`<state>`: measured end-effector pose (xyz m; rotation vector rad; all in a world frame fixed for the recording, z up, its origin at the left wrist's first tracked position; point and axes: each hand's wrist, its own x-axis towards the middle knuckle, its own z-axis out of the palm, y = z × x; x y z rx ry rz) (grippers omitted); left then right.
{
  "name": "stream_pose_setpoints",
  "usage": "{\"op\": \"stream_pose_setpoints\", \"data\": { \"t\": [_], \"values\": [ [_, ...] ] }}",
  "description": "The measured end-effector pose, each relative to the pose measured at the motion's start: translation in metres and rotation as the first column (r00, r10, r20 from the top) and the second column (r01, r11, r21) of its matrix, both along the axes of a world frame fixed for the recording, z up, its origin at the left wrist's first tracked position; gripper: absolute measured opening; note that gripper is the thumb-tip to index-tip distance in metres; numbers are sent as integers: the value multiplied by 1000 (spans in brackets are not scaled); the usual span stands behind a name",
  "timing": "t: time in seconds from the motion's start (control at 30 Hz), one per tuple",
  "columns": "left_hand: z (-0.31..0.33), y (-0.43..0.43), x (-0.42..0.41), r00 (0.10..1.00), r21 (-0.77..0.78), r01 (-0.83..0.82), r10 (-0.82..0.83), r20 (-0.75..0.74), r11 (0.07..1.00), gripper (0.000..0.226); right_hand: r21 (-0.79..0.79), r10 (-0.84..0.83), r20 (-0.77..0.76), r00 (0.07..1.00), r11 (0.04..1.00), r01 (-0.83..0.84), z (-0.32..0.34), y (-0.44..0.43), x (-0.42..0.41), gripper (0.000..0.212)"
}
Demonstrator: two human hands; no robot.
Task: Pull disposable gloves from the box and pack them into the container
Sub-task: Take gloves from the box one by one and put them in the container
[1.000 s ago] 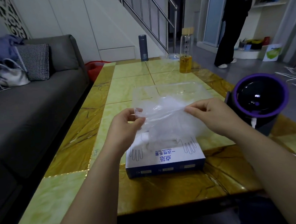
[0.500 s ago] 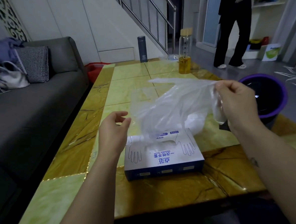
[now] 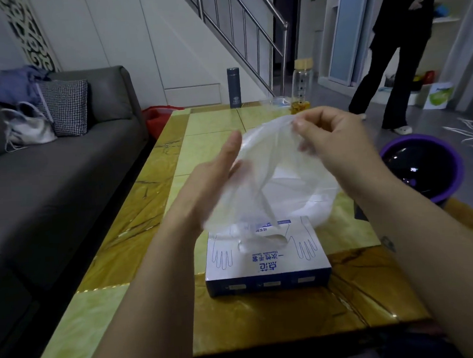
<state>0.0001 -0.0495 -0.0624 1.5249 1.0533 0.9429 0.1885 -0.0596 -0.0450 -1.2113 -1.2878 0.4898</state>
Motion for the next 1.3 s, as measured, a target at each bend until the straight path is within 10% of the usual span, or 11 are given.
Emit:
{"op": "stream_pose_setpoints", "data": {
  "t": [0.17,0.23,0.37,0.5,0.7,0.8,1.0,1.1,1.2,1.3],
  "values": [
    [14,19,3,974,-85,58,-38,221,995,17,-44,115,284,952,993,-107,6,8,-9,10],
    [24,31,0,955,-94,111,-80,286,989,26,-132,159,296,942,983,-125,11,18,-6,28],
    [41,51,-6,904,-137,167,-96,418,976,29,-401,230,-214,949,866,-300,17,38,9,90],
    [48,67,0,863,-109,155,-81,499,982,40,-515,331,-476,815,646,-563,13,46,16,74],
    [45,93,6,863,-130,312,-223,453,941,44,-145,396,-532,749,828,-541,27,73,14,64],
    [43,108,7,899,-107,309,-254,356,945,28,-143,454,-350,820,839,-525,35,80,21,44],
    [14,153,-42,959,-167,-240,208,-191,956,57,-449,341,204,917,865,-222,1,90,45,74],
    [16,155,-44,737,342,-516,610,-290,785,67,-546,321,371,871,834,-75,-16,94,49,81],
    [34,129,-5,817,713,-17,420,-394,701,41,-592,319,508,800,804,56,-22,98,50,84],
    [24,116,36,478,312,511,37,-878,801,49,-666,379,559,738,735,127,-25,101,48,87]
  ]
}}
